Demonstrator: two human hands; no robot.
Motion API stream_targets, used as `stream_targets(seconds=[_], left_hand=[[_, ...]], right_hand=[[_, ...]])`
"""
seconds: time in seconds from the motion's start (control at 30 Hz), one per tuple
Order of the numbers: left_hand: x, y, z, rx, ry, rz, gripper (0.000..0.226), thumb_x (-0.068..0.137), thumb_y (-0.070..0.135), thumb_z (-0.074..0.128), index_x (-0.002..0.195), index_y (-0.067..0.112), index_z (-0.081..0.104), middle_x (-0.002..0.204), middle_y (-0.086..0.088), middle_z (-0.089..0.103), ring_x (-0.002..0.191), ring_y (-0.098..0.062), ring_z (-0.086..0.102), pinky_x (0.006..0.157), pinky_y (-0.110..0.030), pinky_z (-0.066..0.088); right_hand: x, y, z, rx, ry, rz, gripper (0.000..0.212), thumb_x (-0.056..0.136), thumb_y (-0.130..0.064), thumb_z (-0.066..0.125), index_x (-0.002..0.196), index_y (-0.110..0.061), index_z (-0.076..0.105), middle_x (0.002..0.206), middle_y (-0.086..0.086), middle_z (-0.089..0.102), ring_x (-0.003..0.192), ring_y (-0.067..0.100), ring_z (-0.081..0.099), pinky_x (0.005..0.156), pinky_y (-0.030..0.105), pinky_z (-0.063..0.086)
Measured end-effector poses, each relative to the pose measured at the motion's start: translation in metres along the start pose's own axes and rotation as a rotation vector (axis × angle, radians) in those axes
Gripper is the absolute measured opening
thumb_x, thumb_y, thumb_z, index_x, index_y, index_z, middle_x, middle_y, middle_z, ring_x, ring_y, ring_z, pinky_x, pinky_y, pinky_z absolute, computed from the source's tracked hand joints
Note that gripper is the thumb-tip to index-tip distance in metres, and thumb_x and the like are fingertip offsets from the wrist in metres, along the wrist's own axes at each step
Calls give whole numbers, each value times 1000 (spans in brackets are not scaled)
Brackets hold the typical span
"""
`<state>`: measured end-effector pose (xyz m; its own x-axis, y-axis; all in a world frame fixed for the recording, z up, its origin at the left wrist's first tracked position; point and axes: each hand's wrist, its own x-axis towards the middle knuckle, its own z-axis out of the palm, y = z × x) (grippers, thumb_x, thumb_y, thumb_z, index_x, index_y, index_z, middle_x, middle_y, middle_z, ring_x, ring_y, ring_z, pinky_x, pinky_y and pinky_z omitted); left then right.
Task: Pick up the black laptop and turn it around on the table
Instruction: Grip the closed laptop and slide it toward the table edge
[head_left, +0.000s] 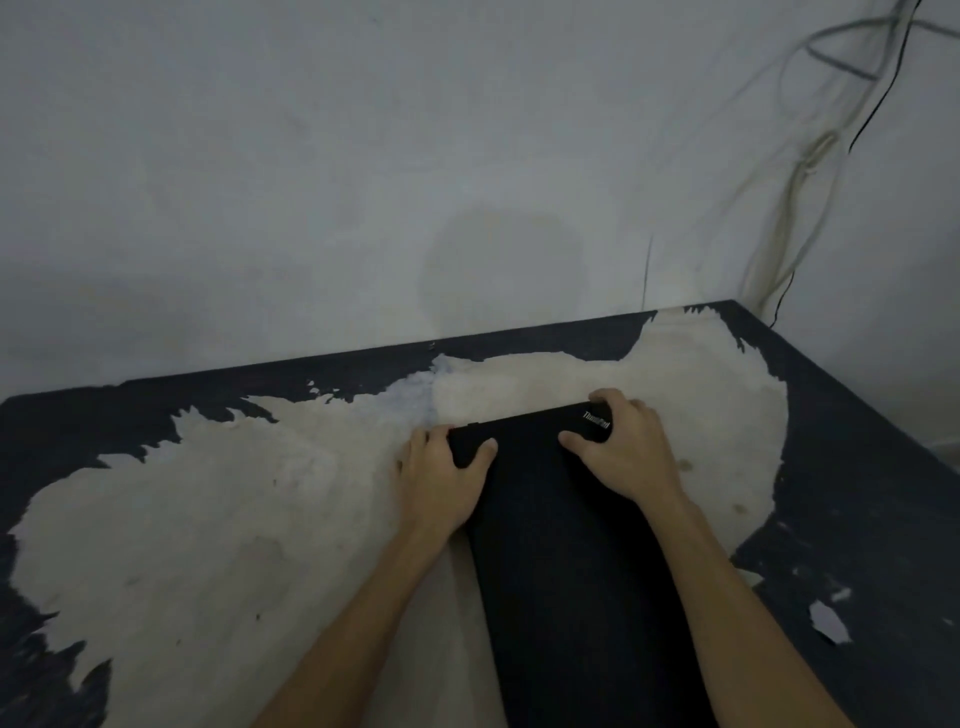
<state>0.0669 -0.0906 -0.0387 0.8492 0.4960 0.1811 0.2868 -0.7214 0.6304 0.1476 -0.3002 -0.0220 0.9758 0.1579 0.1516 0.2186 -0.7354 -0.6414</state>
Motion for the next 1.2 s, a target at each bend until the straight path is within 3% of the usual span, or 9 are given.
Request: stream_targets(seconds=[0.17, 0.27, 0.4, 0.5, 0.63, 0.77, 0.87, 1.07, 1.2], left_hand=[[0, 5, -2, -223, -13, -55, 57, 86, 58, 68, 127, 21, 58, 118, -2, 50, 103, -19, 57, 82, -27, 49], [-1, 7, -4, -364, -37, -62, 53, 89, 49, 70, 131, 19, 57, 120, -3, 48, 98, -13, 54, 70, -13, 41], [-8, 13, -7, -613, -57, -43, 22, 94, 36, 70, 113, 34, 59, 112, 0, 65, 89, -1, 68, 65, -15, 56], [-13, 22, -7, -743, -61, -85, 32, 96, 31, 67, 122, 33, 49, 107, 13, 63, 82, 15, 66, 57, -8, 53], [-16, 27, -7, -820, -63, -147, 43, 99, 34, 62, 137, 33, 41, 119, 7, 56, 103, -10, 66, 77, -31, 62], [-15, 27, -13, -949, -91, -182, 29, 100, 31, 62, 126, 37, 50, 111, 12, 59, 96, -9, 67, 60, -18, 59], [-8, 27, -24, -993, -122, -173, 22, 99, 28, 65, 109, 45, 56, 109, 3, 67, 89, -14, 74, 57, -20, 59], [6, 18, -60, -973, -200, -144, 32, 98, 24, 67, 128, 30, 58, 104, -3, 70, 72, -7, 77, 54, -24, 60], [14, 10, -90, -944, -195, -99, 36, 96, 26, 70, 130, 27, 59, 108, -2, 70, 73, -6, 76, 54, -21, 59]], right_hand=[[2, -1, -6, 148, 34, -11, 48, 77, -44, 80, 111, -35, 47, 114, -3, 52, 96, 12, 49, 70, 24, 36], [3, -1, -10, 221, 69, -5, 44, 78, -35, 82, 108, -33, 49, 111, -5, 55, 98, 11, 49, 68, 20, 36], [3, -5, -14, 289, 103, -13, 39, 79, -28, 82, 106, -31, 54, 109, -7, 57, 99, 11, 52, 68, 12, 35], [3, -10, -17, 310, 110, -14, 37, 80, -26, 82, 106, -29, 56, 111, -5, 60, 102, 13, 54, 70, 13, 36], [1, -13, -19, 296, 92, -28, 38, 81, -26, 81, 111, -26, 57, 115, -2, 61, 106, 16, 56, 75, 17, 39], [1, -12, -27, 261, 38, -24, 57, 83, -30, 79, 135, -27, 55, 132, 3, 61, 121, 21, 55, 90, 27, 38], [1, -11, -30, 297, -12, -3, 64, 86, -37, 74, 144, -27, 50, 142, 0, 56, 128, 19, 51, 95, 26, 36], [-4, -32, -22, 483, -85, 27, 42, 92, -44, 64, 132, -36, 55, 134, -9, 55, 119, 13, 50, 97, 33, 43], [-12, -60, -14, 670, -49, 20, 14, 95, -38, 63, 108, -33, 63, 108, -8, 65, 99, 13, 64, 66, 19, 52]])
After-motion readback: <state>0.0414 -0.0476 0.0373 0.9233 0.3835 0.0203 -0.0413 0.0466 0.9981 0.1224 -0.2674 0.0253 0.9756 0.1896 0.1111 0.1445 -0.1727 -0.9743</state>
